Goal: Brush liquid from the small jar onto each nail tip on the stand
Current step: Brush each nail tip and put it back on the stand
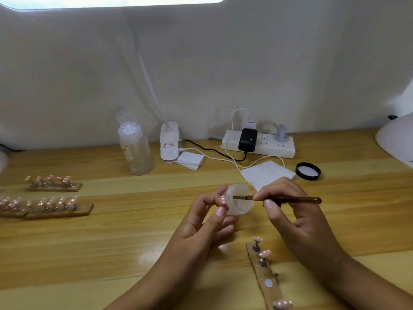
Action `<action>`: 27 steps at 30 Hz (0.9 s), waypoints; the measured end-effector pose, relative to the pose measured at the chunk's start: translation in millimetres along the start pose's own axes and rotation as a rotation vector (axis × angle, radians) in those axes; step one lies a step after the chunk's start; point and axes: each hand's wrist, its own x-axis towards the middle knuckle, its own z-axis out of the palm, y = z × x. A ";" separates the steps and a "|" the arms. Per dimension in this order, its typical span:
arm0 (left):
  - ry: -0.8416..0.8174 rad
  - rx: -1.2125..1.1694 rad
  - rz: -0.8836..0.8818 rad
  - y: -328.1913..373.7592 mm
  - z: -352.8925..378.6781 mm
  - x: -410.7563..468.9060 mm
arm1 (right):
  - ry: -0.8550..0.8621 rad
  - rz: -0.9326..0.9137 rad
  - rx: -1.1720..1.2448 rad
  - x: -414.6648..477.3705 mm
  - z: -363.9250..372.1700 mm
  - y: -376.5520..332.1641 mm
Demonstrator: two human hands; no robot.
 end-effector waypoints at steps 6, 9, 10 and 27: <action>-0.047 0.063 0.017 0.8 1.9 -2.0 | -0.043 0.078 0.035 0.8 -0.7 0.9; -0.043 0.069 0.014 -0.4 2.2 -1.4 | -0.035 0.157 0.128 0.4 -1.9 1.5; -0.033 0.063 0.015 -0.3 2.2 -1.5 | -0.010 0.188 0.176 0.7 -2.4 1.5; 0.109 0.012 -0.072 -5.0 -6.5 2.8 | 0.335 0.443 0.429 10.2 -14.2 17.7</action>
